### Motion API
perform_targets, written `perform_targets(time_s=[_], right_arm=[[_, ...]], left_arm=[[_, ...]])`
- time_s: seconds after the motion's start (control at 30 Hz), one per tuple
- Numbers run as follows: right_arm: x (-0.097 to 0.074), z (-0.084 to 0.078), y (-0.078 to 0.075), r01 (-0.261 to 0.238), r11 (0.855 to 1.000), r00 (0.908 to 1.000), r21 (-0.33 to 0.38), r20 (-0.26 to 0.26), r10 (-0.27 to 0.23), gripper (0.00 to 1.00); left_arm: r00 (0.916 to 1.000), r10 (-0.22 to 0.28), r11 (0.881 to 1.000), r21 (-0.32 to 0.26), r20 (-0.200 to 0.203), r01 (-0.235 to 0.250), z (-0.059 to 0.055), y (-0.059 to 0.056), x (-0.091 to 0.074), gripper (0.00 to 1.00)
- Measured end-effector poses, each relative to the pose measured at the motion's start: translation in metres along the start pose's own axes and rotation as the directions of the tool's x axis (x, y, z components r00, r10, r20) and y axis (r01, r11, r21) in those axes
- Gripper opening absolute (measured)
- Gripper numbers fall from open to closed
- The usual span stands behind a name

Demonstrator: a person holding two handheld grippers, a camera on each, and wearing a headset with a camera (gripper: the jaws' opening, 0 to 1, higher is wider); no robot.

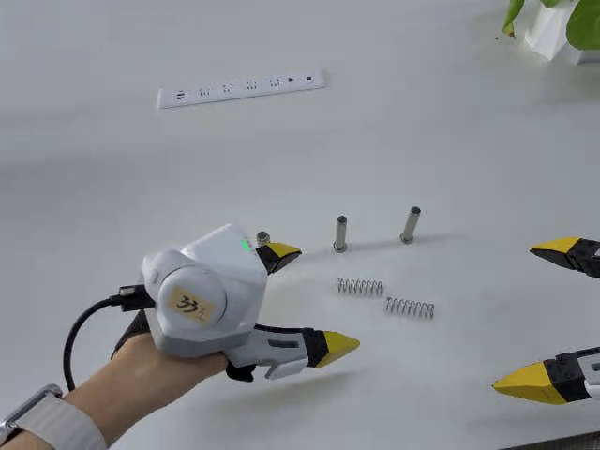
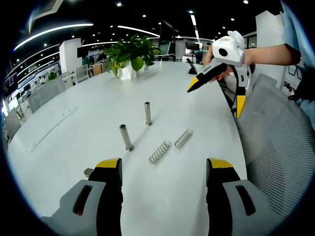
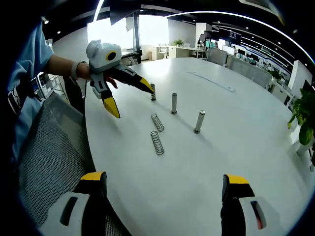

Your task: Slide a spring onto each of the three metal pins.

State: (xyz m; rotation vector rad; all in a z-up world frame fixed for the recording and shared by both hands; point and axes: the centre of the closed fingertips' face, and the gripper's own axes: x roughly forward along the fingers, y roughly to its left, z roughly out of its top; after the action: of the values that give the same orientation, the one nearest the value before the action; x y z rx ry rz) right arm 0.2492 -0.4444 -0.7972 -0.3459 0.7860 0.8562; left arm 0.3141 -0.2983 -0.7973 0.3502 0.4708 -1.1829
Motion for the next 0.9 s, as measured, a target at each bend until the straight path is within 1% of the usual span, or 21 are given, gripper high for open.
perform_targets(time_s=[0.07, 0.1, 0.17, 0.2, 0.37, 0.47, 0.5, 0.57, 0.63, 0.67, 0.73, 0.8, 0.9], right_arm=[[-0.002, -0.005, 0.001, 0.002, 1.000, 1.0000, 0.019, -0.002, -0.002, 0.97], [-0.003, -0.007, 0.001, 0.003, 1.000, 1.0000, 0.021, -0.004, -0.003, 0.96], [-0.005, -0.010, 0.002, 0.008, 1.000, 1.0000, 0.030, -0.004, -0.008, 0.97], [-0.006, -0.013, 0.004, 0.009, 0.999, 1.0000, 0.039, -0.004, -0.008, 0.96], [-0.010, -0.019, 0.008, 0.013, 0.998, 0.9999, 0.057, -0.003, -0.012, 0.96], [-0.011, -0.021, 0.008, 0.017, 0.998, 0.9998, 0.066, -0.003, -0.017, 0.96], [-0.012, -0.021, 0.007, 0.019, 0.997, 0.9998, 0.069, -0.003, -0.019, 0.96], [-0.013, -0.022, 0.007, 0.022, 0.997, 0.9998, 0.077, -0.004, -0.022, 0.95], [-0.013, -0.022, 0.007, 0.022, 0.997, 0.9997, 0.078, -0.005, -0.022, 0.95], [-0.014, -0.022, 0.006, 0.023, 0.997, 0.9997, 0.077, -0.008, -0.023, 0.95], [-0.014, -0.022, 0.005, 0.026, 0.997, 0.9996, 0.076, -0.010, -0.025, 0.95], [-0.015, -0.021, 0.004, 0.026, 0.996, 0.9997, 0.081, -0.006, -0.026, 0.95], [-0.015, -0.021, 0.004, 0.026, 0.996, 0.9996, 0.086, -0.008, -0.026, 0.94]], left_arm=[[1.0000, -0.006, 1.000, -0.002, -0.004, 0.006, 0.000, 0.001, 0.006, 0.59], [0.9998, -0.016, 1.000, 0.004, 0.007, 0.016, 0.002, 0.000, 0.008, 0.55], [0.9999, -0.012, 1.000, 0.017, -0.006, 0.012, 0.000, 0.002, 0.014, 0.51], [0.9999, -0.013, 1.000, 0.024, -0.005, 0.013, 0.000, 0.003, 0.018, 0.49], [0.9994, -0.014, 0.999, 0.038, -0.031, 0.015, -0.002, 0.009, 0.027, 0.40], [0.9989, -0.018, 0.999, 0.041, -0.044, 0.020, -0.005, 0.011, 0.031, 0.38], [0.9983, -0.017, 0.999, 0.040, -0.056, 0.019, -0.007, 0.012, 0.032, 0.37], [0.9980, -0.021, 0.999, 0.045, -0.059, 0.024, -0.008, 0.012, 0.035, 0.35], [0.9963, -0.034, 0.998, 0.053, -0.079, 0.038, -0.012, 0.011, 0.038, 0.31], [0.9962, -0.035, 0.997, 0.059, -0.080, 0.040, -0.013, 0.011, 0.039, 0.30], [0.9943, -0.048, 0.998, 0.047, -0.096, 0.052, -0.015, 0.010, 0.040, 0.24], [0.9946, -0.051, 0.997, 0.055, -0.090, 0.056, -0.013, 0.009, 0.041, 0.18], [0.9941, -0.053, 0.996, 0.061, -0.094, 0.059, -0.014, 0.010, 0.043, 0.20]])
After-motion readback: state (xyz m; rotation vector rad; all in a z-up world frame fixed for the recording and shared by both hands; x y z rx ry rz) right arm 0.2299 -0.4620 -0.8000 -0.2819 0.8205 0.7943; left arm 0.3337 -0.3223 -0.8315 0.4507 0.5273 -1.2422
